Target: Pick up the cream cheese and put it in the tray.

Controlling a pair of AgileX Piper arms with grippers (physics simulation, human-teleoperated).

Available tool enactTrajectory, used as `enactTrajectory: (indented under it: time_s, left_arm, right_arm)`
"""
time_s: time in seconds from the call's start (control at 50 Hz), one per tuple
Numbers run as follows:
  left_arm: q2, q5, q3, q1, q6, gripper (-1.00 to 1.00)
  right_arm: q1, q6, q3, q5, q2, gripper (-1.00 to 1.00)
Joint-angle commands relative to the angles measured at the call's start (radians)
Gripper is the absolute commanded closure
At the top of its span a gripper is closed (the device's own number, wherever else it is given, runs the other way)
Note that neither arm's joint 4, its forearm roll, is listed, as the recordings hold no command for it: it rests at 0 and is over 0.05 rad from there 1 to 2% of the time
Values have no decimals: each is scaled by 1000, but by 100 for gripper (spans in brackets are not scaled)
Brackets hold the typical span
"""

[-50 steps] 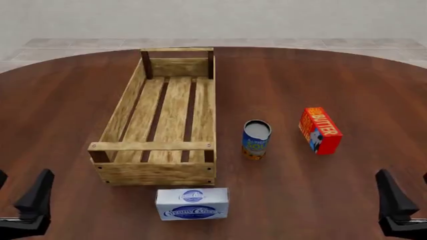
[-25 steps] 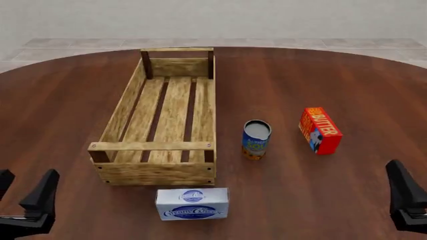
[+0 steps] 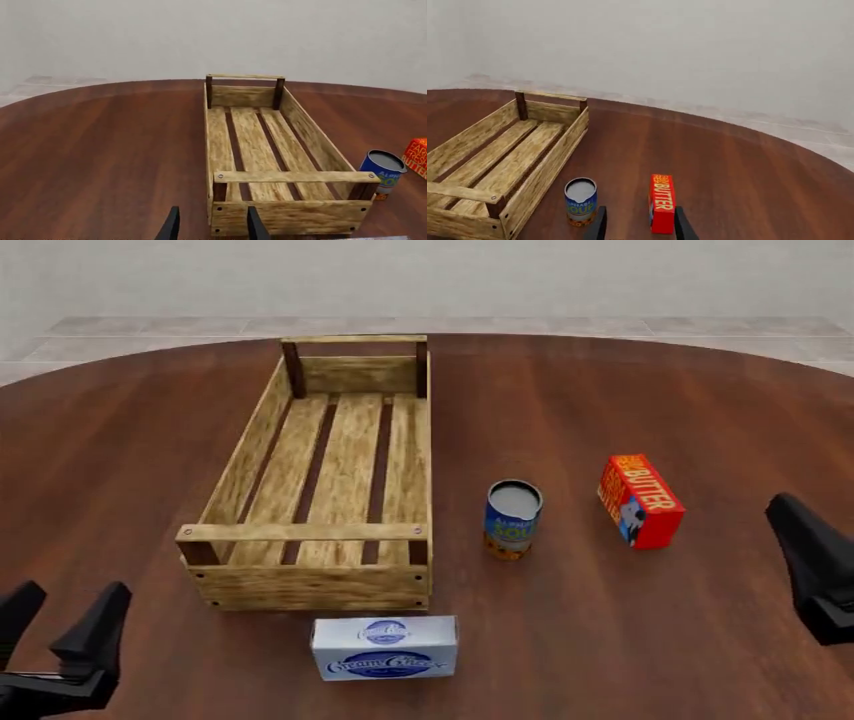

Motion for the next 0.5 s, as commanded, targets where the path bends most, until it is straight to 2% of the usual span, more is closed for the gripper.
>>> enactTrajectory:
  time_s: [0.02, 0.12, 0.14, 0.22, 0.3, 0.36, 0.4, 0.42, 0.46, 0.5]
  left_arm:
    - [8, 9, -1, -18, -30, -100]
    - [-1, 21, 0, -38, -9, -100]
    - [1, 21, 0, -41, -10, -100]
    - [-1, 23, -1, -45, -3, -100]
    - [1, 25, -1, -46, -2, -100]
    - [-1, 28, -1, -46, -2, -100]
    - [14, 17, 0, -49, -7, -100]
    - [33, 8, 0, -55, -39, -100]
    - [27, 10, 0, -55, -7, -100]
    - [32, 11, 0, -58, -25, -100]
  right_arm:
    - [139, -58, -108, 57, 125, -100]
    - [204, -87, -124, 85, 204, -100]
    - [217, -110, -122, 89, 219, -100]
    - [247, -115, -132, 110, 236, -100]
    - [293, -146, -171, 157, 274, -100]
    - [320, -140, -195, 174, 289, -100]
    - [335, -158, -211, 190, 317, -100]
    - [347, -172, -219, 196, 341, -100]
    - [364, -198, -228, 210, 373, -100]
    - [386, -222, -243, 217, 380, -100]
